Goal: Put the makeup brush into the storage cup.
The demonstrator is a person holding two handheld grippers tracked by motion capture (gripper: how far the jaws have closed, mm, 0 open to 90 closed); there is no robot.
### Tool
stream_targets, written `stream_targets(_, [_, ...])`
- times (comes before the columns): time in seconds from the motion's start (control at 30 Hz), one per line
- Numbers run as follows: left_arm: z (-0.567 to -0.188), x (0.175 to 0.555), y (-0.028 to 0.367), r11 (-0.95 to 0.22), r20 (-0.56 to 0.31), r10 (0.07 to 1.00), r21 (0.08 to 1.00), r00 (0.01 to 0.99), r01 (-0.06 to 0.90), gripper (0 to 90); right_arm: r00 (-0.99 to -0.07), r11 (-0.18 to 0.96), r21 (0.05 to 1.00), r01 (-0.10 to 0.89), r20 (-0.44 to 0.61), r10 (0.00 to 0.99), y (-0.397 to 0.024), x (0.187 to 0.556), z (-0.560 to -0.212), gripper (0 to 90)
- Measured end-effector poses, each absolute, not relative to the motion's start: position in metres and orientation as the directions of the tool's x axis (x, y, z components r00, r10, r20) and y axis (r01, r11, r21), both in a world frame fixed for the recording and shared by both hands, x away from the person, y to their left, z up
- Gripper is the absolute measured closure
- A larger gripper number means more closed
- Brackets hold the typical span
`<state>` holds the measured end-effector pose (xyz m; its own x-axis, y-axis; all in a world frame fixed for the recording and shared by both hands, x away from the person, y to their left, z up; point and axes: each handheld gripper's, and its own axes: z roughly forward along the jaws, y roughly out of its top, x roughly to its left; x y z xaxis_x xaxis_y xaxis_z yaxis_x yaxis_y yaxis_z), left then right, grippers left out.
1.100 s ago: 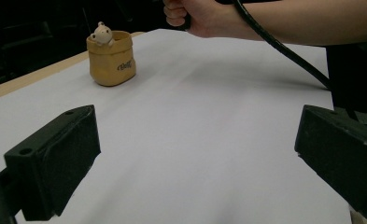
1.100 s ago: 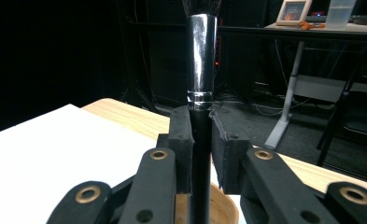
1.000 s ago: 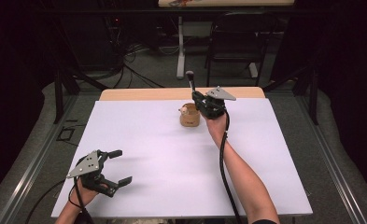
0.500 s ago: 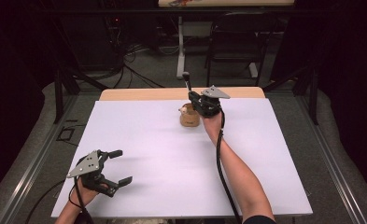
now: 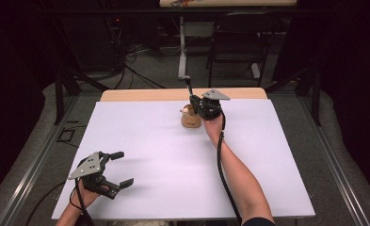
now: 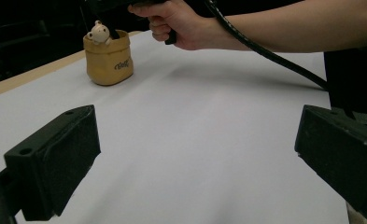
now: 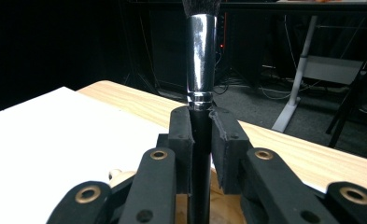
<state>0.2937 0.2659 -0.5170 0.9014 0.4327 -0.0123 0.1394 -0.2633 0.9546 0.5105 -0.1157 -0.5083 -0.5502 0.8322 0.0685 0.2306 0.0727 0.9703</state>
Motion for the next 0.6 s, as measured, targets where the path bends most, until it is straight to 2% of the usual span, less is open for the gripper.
stream_targets(0.6, [-0.517,0.2938,0.2651,-0.266,-0.009,0.425,0.954,0.905,0.135,0.2,-0.543,0.094,0.957,0.275,0.073,0.837,-0.1147,0.513,-0.5159,78.6])
